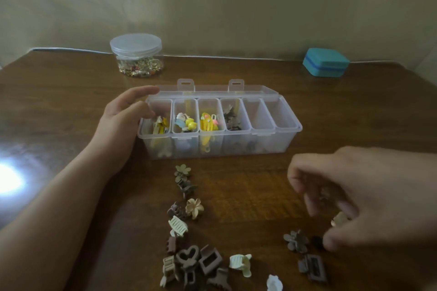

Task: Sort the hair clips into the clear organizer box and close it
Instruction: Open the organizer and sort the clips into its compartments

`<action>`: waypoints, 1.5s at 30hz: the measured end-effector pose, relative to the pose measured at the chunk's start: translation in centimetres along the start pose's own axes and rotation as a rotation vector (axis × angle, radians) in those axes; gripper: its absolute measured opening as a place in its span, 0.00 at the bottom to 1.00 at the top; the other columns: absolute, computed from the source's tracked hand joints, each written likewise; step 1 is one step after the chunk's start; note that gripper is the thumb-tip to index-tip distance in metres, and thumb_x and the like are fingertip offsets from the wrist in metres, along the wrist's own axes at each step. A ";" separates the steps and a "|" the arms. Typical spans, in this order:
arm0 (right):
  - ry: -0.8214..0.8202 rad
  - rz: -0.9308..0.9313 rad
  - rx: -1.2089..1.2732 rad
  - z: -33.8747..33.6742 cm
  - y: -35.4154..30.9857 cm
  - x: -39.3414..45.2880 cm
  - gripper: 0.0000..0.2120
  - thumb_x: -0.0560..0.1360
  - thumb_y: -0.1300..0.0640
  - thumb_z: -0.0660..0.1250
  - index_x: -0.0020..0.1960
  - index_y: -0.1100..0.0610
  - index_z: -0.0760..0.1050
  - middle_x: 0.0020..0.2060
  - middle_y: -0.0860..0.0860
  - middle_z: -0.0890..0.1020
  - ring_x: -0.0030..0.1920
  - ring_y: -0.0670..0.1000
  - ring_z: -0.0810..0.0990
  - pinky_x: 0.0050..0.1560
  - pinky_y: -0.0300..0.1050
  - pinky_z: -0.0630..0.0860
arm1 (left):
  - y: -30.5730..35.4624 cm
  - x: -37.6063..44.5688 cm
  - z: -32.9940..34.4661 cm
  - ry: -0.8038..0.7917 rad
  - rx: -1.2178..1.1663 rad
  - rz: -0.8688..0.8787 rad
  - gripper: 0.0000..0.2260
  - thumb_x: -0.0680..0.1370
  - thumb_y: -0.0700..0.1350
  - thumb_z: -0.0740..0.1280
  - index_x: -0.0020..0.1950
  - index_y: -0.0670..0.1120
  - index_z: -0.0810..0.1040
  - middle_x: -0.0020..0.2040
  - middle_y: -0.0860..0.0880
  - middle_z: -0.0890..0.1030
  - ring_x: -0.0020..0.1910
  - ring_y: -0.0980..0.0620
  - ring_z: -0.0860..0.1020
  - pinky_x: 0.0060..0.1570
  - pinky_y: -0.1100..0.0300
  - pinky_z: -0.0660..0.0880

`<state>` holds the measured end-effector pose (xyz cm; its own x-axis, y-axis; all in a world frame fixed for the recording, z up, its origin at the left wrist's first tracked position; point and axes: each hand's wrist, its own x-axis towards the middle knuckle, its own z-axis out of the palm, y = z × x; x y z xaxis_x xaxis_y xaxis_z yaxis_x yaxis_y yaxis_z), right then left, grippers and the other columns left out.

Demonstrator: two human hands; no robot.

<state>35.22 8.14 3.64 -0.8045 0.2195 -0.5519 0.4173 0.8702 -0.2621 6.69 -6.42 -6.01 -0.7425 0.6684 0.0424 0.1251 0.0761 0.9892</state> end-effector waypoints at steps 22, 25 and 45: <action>-0.046 0.004 0.022 0.7 -0.8 1.9 0.22 0.72 0.59 0.73 0.50 0.36 0.64 0.46 0.44 0.78 0.44 0.44 0.80 0.45 0.45 0.81 | -0.3 0.4 0.2 0.009 -0.040 0.016 0.24 0.63 0.45 0.63 0.57 0.57 0.82 0.48 0.58 0.86 0.65 0.46 0.76 0.68 0.39 0.69; 0.020 0.003 0.077 0.4 -0.6 0.3 0.21 0.73 0.57 0.72 0.49 0.34 0.65 0.47 0.41 0.78 0.45 0.41 0.80 0.46 0.45 0.81 | -0.2 0.2 0.3 0.014 -0.058 0.003 0.24 0.62 0.46 0.64 0.56 0.58 0.83 0.53 0.54 0.85 0.65 0.46 0.76 0.67 0.39 0.70; 0.934 -0.213 0.141 -2.2 1.1 5.8 0.08 0.72 0.53 0.72 0.47 0.42 0.75 0.39 0.37 0.77 0.42 0.37 0.75 0.38 0.30 0.70 | 0.4 -0.3 0.6 0.015 -0.015 0.003 0.26 0.63 0.45 0.63 0.60 0.56 0.81 0.58 0.56 0.79 0.61 0.56 0.74 0.62 0.50 0.73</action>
<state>30.03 11.37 1.91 -0.8551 0.3788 0.3541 0.2219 0.8846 -0.4102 7.36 -6.18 -5.74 -0.7518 0.6577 0.0473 0.1175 0.0630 0.9911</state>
